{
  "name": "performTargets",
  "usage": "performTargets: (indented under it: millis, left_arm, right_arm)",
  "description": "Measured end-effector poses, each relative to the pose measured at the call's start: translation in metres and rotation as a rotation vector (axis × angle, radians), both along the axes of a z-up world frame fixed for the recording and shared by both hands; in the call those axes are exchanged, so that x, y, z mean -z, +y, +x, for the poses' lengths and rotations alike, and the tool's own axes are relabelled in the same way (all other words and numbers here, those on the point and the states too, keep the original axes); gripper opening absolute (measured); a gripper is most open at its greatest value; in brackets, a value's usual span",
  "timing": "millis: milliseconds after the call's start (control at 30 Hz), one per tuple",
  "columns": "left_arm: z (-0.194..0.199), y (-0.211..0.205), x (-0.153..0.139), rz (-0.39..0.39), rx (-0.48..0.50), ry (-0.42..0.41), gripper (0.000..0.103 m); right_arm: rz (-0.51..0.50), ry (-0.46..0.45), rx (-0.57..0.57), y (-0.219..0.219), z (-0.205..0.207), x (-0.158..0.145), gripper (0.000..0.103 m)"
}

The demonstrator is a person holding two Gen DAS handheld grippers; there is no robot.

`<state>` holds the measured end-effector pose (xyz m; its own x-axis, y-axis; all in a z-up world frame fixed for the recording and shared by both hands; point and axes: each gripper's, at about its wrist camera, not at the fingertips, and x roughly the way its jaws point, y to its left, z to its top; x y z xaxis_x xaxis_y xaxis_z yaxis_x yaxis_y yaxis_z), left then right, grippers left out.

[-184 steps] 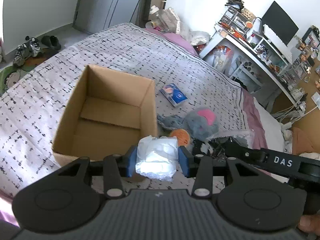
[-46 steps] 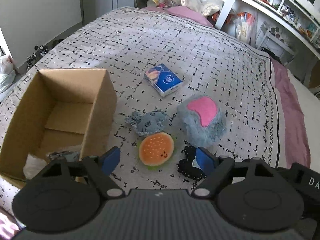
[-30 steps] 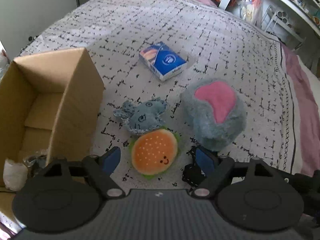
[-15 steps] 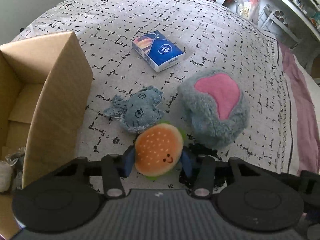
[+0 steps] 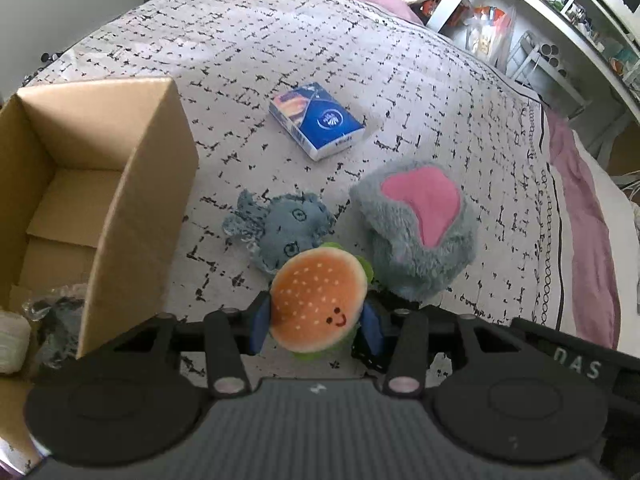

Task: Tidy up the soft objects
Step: 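Grasp the burger plush with the left tool while the right tool grasps the black beaded item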

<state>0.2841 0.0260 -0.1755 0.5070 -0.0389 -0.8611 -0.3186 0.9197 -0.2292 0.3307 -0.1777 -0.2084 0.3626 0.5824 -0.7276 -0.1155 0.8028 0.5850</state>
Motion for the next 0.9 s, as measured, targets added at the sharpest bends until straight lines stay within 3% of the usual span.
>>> performTargets:
  millis: [433,533,667,900]
  left_arm:
    - [-0.019,0.006,-0.022,-0.012,0.017,-0.034,0.046]
    - [-0.023,0.006,-0.025,-0.01,0.023,-0.031,0.046]
    - [-0.027,0.007,-0.032,-0.008,0.027,-0.037,0.046]
    - [-0.039,0.004,-0.05,-0.002,0.042,-0.071,0.046]
  right_arm:
    - [-0.111,-0.064,-0.061,0.026,-0.001,0.001,0.056]
    - [-0.174,-0.095,-0.087,0.035,-0.005,-0.001,0.039]
    - [-0.182,-0.092,-0.108,0.038,-0.009,-0.002,0.028]
    - [-0.154,-0.112,-0.096,0.028,-0.022,-0.019,0.027]
